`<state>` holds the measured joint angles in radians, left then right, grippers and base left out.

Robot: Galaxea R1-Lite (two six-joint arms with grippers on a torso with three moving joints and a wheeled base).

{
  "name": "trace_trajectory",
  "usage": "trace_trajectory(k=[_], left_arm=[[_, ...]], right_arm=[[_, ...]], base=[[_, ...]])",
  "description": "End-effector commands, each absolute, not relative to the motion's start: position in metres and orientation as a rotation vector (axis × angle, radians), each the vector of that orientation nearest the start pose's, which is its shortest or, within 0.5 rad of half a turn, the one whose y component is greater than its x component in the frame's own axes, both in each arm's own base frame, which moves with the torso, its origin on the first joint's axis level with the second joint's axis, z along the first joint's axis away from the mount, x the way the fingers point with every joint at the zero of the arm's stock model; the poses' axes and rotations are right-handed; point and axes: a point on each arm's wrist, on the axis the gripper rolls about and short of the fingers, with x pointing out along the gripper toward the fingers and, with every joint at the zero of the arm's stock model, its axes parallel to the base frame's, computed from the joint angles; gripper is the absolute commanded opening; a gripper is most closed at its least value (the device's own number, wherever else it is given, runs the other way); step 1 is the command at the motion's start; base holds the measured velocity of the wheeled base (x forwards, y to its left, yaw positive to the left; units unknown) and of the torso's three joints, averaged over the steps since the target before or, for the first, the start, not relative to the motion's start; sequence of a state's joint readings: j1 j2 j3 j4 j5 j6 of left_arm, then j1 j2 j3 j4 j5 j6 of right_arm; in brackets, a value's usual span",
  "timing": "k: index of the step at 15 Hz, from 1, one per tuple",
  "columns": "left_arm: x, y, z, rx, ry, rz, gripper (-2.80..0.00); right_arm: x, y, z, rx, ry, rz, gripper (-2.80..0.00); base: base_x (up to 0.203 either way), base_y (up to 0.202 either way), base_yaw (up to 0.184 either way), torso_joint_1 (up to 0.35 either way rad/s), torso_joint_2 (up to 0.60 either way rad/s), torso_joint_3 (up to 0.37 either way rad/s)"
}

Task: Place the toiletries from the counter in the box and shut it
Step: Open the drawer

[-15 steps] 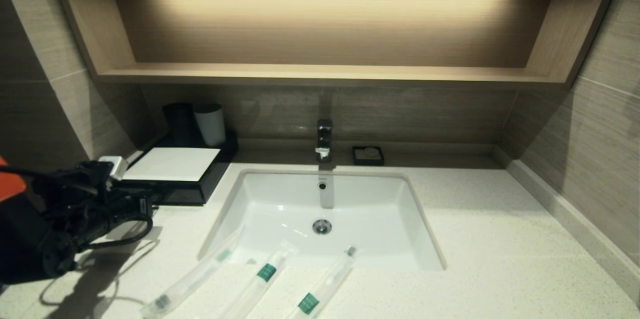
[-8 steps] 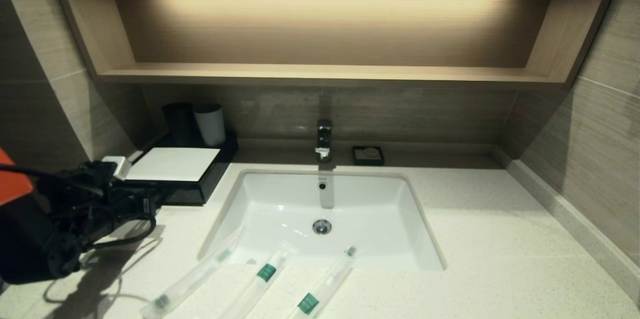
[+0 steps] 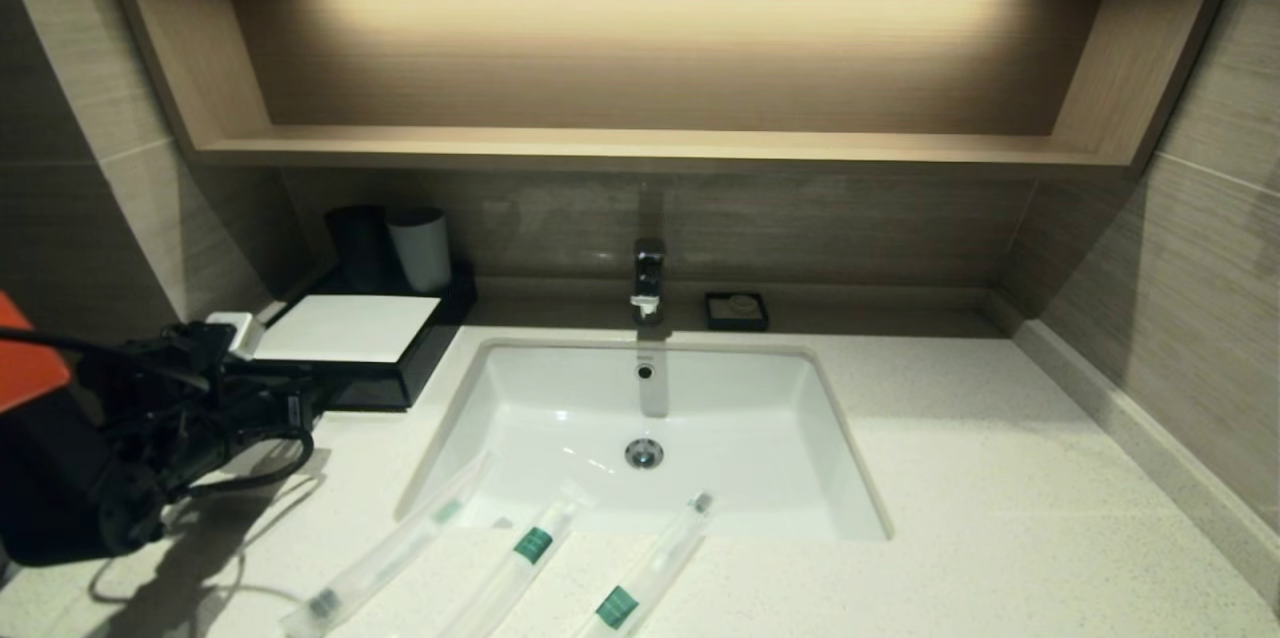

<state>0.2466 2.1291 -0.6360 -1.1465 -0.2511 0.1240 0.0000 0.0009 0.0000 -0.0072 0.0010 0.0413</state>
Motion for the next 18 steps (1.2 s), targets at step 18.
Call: trace_trajectory(k=[18], left_arm=[[0.3373, 0.0787, 0.0523, 0.044, 0.31, -0.027, -2.8]], right_arm=[[-0.0227, 0.0, 0.0763, 0.041, -0.006, 0.002, -2.8]], base=[[0.0, 0.0, 0.0, 0.0, 0.0, 0.0]])
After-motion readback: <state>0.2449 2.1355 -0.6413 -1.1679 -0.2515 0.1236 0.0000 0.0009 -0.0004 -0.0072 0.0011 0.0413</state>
